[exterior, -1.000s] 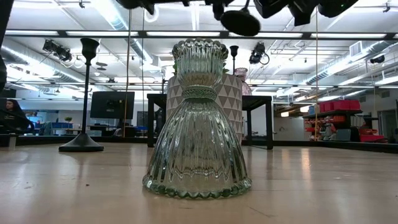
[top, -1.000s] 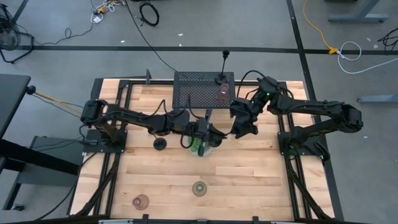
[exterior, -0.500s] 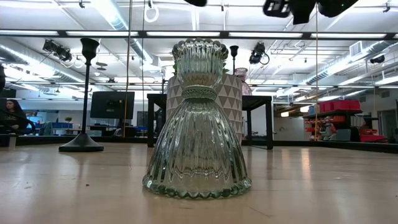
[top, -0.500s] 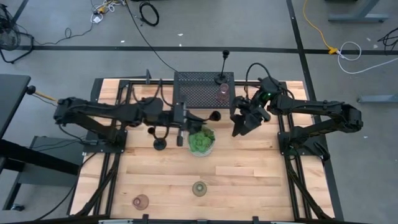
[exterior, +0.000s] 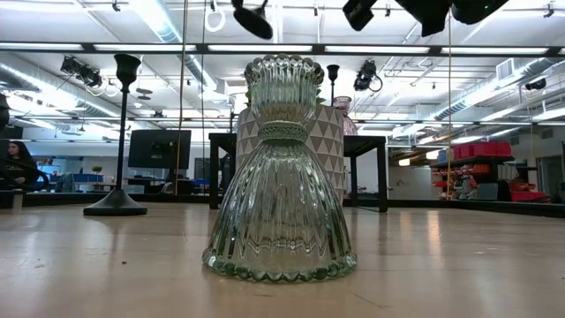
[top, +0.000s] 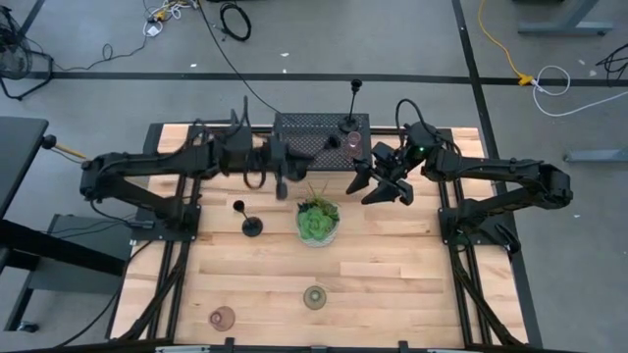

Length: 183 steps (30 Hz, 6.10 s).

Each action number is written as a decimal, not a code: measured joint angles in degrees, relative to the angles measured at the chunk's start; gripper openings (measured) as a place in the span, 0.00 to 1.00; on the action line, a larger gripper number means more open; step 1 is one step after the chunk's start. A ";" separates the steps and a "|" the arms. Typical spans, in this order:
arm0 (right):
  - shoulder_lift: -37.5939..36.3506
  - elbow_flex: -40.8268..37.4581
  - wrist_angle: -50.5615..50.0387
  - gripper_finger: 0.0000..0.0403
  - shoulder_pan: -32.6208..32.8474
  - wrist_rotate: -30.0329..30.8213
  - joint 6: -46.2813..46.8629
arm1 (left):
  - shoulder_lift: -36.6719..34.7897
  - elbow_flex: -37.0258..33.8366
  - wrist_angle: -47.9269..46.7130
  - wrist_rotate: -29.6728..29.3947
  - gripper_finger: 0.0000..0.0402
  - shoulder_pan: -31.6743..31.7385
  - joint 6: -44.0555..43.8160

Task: Pick & Place candle stick holders
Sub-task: Put the bottom black candle holder on the shelf, then put the black candle holder on the shelf

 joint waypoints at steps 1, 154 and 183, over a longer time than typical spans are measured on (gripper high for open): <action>0.04 -0.04 -0.53 0.59 0.01 0.40 -0.06 | -0.01 0.00 0.34 1.00 0.04 1.52 -0.06; 0.00 -0.04 -5.54 0.59 0.36 38.70 0.06 | 46.30 0.04 63.60 25.63 0.49 31.82 -22.04; 0.00 -0.04 -5.53 0.59 0.36 38.69 0.06 | 13.72 -0.02 11.65 30.99 0.54 32.23 -1.31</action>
